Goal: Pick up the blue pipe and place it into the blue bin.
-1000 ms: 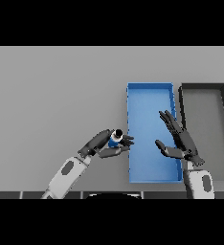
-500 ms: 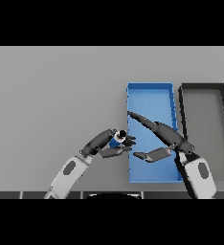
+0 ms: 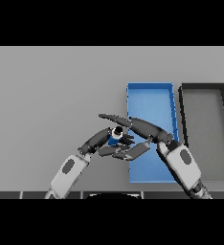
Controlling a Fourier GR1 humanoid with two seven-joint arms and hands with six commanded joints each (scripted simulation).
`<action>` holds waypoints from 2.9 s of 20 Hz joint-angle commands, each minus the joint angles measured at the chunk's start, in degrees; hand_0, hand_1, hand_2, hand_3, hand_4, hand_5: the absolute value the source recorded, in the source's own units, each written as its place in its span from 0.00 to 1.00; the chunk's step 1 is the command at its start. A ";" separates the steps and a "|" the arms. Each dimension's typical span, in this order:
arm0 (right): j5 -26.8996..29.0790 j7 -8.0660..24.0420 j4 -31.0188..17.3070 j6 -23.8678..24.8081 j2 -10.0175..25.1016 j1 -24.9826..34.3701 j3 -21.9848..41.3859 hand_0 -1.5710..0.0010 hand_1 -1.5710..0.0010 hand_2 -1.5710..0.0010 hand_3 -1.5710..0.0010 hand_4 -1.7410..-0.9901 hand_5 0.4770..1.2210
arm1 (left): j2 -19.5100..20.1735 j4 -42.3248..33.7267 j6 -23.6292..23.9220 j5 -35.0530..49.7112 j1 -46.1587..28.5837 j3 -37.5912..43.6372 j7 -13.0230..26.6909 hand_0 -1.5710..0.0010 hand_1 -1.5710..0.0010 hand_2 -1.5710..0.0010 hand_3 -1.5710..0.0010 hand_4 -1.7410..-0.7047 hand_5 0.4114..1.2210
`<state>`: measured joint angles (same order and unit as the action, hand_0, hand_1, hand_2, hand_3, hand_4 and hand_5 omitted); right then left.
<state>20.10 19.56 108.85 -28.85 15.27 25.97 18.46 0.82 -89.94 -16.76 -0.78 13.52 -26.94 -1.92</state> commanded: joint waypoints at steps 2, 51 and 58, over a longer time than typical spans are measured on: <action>0.00 1.12 -1.36 -0.78 -0.28 1.83 0.51 0.98 0.98 0.95 1.00 0.74 0.06 | 0.01 -0.41 0.49 -1.19 -0.62 0.16 0.38 0.00 0.00 0.00 0.00 0.26 1.00; 18.10 15.19 -2.89 7.00 -11.27 16.92 -9.61 0.00 0.00 0.00 0.00 0.00 1.00 | -1.37 -0.39 -4.72 -8.71 -2.53 3.58 6.51 1.00 1.00 1.00 1.00 0.81 0.04; 16.31 9.89 -14.65 13.33 -2.72 31.87 -22.05 0.00 0.00 0.00 0.00 0.00 1.00 | -0.22 -1.77 -5.50 -8.15 -2.99 3.93 8.37 1.00 1.00 1.00 1.00 0.82 0.02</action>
<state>36.29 29.51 94.13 -15.48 12.61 57.87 -3.65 0.61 -91.72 -22.26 -8.94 10.55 -23.01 6.50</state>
